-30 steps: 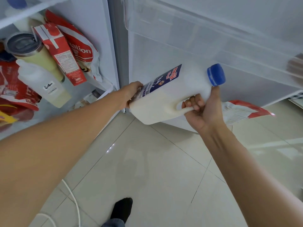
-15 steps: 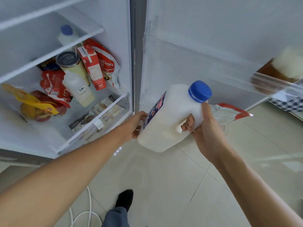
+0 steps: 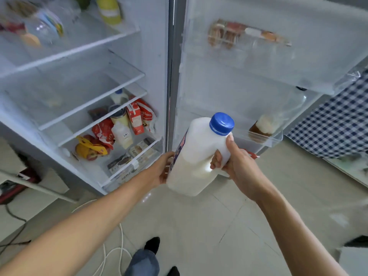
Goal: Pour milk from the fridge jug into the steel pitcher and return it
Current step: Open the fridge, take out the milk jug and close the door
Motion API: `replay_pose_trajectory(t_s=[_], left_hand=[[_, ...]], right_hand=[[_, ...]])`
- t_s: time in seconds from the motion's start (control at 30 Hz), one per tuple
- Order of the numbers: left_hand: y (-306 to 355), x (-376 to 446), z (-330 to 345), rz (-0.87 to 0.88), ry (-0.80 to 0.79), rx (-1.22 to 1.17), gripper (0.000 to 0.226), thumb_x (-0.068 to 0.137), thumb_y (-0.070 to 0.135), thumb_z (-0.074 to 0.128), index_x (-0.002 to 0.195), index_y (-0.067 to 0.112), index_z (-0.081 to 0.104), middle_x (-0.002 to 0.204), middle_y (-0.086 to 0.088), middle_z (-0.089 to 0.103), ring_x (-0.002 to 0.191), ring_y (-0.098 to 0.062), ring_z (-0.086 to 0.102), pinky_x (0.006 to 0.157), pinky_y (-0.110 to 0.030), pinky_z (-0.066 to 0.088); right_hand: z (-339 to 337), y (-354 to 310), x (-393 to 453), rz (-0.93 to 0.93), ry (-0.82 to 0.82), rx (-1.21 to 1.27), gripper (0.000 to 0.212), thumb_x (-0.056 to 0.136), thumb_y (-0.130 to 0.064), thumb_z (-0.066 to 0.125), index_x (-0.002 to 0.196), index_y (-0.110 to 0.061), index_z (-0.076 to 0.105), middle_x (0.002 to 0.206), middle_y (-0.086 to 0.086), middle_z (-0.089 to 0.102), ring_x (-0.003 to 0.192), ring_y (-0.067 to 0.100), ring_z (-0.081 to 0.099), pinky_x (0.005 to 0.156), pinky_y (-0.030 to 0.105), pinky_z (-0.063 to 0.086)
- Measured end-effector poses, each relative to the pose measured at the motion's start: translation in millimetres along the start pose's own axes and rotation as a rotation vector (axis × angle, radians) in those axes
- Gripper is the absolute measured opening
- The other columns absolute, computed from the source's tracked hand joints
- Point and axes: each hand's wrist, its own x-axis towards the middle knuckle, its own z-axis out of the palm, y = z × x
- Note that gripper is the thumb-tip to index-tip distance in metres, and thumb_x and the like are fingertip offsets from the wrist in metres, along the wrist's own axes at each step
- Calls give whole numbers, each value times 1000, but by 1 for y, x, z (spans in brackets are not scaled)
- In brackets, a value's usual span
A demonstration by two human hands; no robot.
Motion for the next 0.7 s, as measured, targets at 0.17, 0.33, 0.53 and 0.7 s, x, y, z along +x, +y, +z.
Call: replay_pose_trajectory(t_s=[0.17, 0.33, 0.53, 0.7], left_hand=[[11, -57, 11, 36, -33, -35, 60, 83, 37, 54, 27, 19, 44, 40, 9, 45, 52, -12, 41, 50, -22, 36], [23, -90, 11, 75, -42, 8, 61, 83, 36, 51, 26, 17, 40, 38, 8, 41, 39, -10, 39, 44, -17, 32], [40, -116, 21, 119, -114, 33, 41, 80, 39, 58, 47, 19, 43, 46, 3, 42, 47, -15, 40, 49, -21, 34], [54, -124, 46, 121, -206, 78, 38, 78, 42, 57, 51, 16, 53, 55, -1, 48, 57, -21, 48, 56, -25, 40]], right_hand=[[8, -50, -35, 1, 16, -82, 56, 97, -53, 32, 62, -16, 56, 61, -3, 56, 68, 17, 54, 101, 47, 41], [14, -73, -65, -28, 45, -63, 55, 96, -53, 37, 62, -15, 59, 65, 1, 57, 70, 18, 55, 99, 46, 43], [17, -105, -79, -84, 134, 7, 48, 92, -51, 46, 83, -7, 63, 64, 4, 57, 63, 17, 50, 80, 40, 39], [-2, -129, -84, -92, 224, -1, 46, 90, -51, 46, 73, -11, 60, 61, 2, 55, 55, 14, 49, 73, 34, 39]])
